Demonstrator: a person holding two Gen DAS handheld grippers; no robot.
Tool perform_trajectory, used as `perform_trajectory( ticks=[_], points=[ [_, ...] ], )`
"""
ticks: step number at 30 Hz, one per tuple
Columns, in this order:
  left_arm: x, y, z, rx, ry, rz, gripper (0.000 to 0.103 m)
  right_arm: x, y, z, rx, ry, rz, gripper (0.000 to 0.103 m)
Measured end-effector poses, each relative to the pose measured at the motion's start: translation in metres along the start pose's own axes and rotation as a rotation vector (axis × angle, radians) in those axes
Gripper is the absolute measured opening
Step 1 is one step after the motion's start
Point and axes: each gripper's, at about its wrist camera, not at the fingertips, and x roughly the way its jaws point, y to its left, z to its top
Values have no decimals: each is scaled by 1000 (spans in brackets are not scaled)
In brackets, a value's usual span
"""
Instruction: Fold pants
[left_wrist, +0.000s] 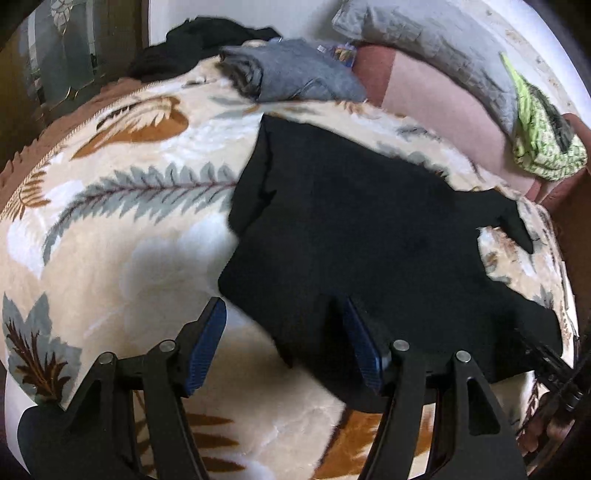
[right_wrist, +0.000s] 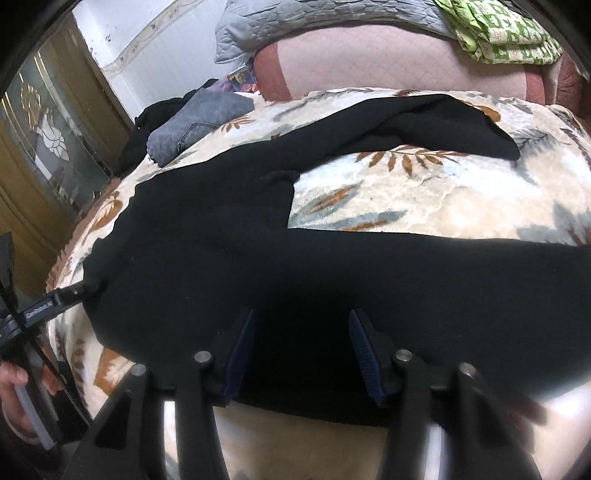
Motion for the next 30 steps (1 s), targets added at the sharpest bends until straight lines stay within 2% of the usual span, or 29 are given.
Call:
perform_trajectory(
  ticks=[4,9,10,12,15,19,24,26,28,30],
  points=[
    [3,4,-1,3,14,-16,65,-5,3,12,-33,-27,48,57],
    [-9,0,12,74,-10,-34,66,-2,7,46,-99,-49,29,58],
    [-12,1,21,86,-19,-55,76,1,9,56,-120,-52,25,58],
    [-13,2,34,100,-28,-89,87,6,13,76,-158,-49,27,58],
    [-9,-1,63,143,-24,-154,87,18,23,107,-236,-44,45,58],
    [18,-17,103,264,20,-182,87,51,42,147,-357,-4,81,71],
    [55,-40,145,437,34,-183,87,96,58,170,-504,77,106,72],
    [73,-49,159,516,72,-184,87,116,62,178,-551,109,111,75],
    [89,-56,171,590,90,-166,87,128,62,183,-578,126,127,77],
    [102,-60,178,651,116,-179,87,141,60,189,-587,151,162,78]
  ],
)
